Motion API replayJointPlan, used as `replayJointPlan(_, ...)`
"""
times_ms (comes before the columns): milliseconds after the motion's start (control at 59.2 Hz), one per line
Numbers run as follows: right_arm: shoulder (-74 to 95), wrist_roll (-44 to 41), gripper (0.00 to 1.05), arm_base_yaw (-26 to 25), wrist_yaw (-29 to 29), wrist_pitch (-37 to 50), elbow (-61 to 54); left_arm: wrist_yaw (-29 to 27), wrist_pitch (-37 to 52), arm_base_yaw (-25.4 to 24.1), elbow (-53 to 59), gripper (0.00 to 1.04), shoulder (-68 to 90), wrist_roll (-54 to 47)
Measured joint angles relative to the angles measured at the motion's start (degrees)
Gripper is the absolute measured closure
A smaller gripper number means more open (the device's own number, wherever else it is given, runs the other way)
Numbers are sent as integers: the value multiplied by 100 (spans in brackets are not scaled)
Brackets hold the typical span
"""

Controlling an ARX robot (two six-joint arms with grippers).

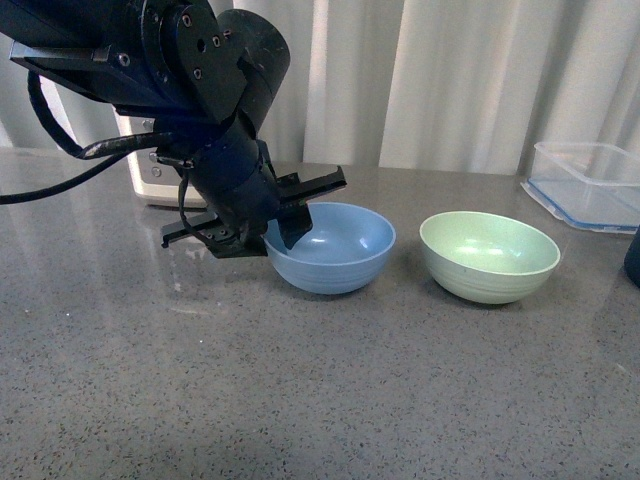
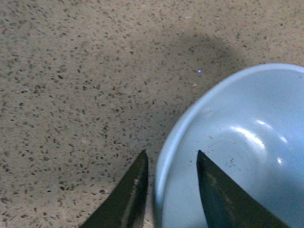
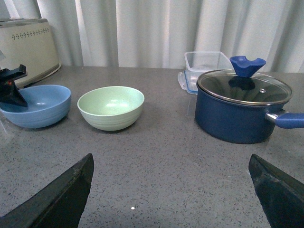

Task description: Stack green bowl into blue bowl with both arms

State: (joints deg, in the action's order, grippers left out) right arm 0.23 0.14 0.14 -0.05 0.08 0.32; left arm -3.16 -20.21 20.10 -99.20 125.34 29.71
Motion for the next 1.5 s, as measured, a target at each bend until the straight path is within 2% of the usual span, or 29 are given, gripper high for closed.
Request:
replayJointPlan(203,0,0,10,0,0,0,0,94,505,4,317,42,-323,-101)
replayJointPlan(270,0,0,10,0,0,0,0,42,1099,7,739,31,-704,-310)
replayJointPlan(372,0,0,10,0,0,0,0,-363,2614,24,1696,15,-1587,-914)
replayJointPlan(405,0,0,10,0,0,0,0,-754,3259,37,2083,18,-1941,-1272)
replayJointPlan(456,0,0,10,0,0,0,0,-1329,4273,11,2734,26,-2518,-1821)
replayJointPlan(490,0,0,10,0,0,0,0,-1438,4776,-28,3121,32,-2863,-2100)
replayJointPlan(591,0,0,10,0,2,0,0,-1314,5877,-291,4457,52,-3821,-2632)
replayJointPlan(743,0,0,10,0,0,0,0,-1027,6367,-678,6041,78,-4273,-2833)
replayJointPlan(878,0,0,10,0,0,0,0,-774,6653,-894,6953,102,-4802,-2872)
replayJointPlan(1250,0,0,10,0,0,0,0,-299,6863,-1377,8474,101,-6175,-2924)
replayJointPlan(1470,0,0,10,0,0,0,0,-125,6690,-1550,8983,101,-6881,-2927)
replayJointPlan(1503,0,0,10,0,0,0,0,59,6620,-1672,9068,101,-7025,-2924)
